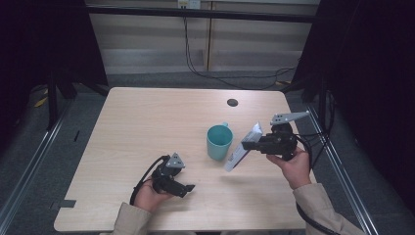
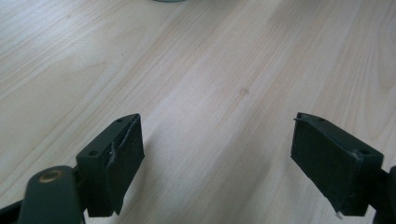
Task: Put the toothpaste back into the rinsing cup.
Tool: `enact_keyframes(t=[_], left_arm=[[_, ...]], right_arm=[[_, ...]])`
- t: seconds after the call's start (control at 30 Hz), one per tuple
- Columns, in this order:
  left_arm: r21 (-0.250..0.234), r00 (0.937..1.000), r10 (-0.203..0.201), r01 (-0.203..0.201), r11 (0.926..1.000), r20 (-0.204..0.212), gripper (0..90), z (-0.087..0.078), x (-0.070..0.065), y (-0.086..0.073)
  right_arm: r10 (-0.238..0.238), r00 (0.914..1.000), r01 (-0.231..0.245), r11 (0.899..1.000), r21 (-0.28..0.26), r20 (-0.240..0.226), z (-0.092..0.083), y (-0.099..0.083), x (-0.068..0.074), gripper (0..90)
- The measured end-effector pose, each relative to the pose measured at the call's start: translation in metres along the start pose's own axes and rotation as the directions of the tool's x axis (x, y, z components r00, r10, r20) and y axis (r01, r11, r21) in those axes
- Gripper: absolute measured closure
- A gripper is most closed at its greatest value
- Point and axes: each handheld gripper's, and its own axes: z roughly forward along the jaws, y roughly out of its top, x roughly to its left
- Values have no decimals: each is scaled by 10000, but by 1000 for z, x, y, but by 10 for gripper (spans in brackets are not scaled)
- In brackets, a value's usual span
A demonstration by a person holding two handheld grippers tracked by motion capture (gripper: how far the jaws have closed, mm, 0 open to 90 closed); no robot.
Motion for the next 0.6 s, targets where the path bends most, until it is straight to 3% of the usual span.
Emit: enact_keyframes(t=[0.2,0.37,0.53,0.6], left_arm=[[141,9998,139,-138,9998,-109,168,1,2,-6],[-73,9998,149,-150,9999,-139,164,3,1,-11],[26,9982,510,-509,9987,-306,159,4,0,-12],[-154,9983,492,-497,9986,-321,151,4,-1,-13]], right_arm=[[-82,9999,81,10000,45,150,-4,4,-2,765],[-165,9995,163,9998,87,255,-8,8,-3,765],[-189,9992,185,9998,103,354,-10,14,-4,765],[-181,9990,179,9998,61,403,-12,17,-5,765]])
